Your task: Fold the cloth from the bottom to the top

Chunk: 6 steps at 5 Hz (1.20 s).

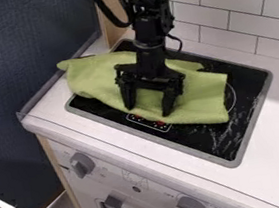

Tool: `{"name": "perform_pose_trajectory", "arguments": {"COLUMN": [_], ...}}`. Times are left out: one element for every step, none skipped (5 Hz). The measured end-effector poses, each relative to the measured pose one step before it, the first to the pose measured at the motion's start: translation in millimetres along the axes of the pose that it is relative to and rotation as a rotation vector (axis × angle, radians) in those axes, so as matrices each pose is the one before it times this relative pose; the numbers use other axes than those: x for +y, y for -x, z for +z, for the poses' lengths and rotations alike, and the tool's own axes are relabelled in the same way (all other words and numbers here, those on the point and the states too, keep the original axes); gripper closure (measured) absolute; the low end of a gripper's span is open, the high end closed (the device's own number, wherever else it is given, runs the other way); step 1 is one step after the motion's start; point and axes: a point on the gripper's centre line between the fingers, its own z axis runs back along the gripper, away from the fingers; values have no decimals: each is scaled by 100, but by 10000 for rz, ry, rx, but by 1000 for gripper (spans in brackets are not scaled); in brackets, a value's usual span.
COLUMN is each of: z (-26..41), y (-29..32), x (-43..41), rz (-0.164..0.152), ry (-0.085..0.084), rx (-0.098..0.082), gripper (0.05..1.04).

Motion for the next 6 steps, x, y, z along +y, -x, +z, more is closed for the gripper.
{"name": "perform_pose_trajectory", "arguments": {"z": [524, 69, -131, -131, 177, 135], "y": [-2462, -1933, -2485, -1526, -376, 679], "x": [-1497, -1358, -1166, -1394, -1666, -1455], "rz": [-624, -224, -382, -679, -468, -398], "ry": [150, 506, 440, 28, 38, 16], "rx": [-554, -473, -464, -196, -25, 65], "gripper": [84, 83, 83, 83, 84, 83]}}
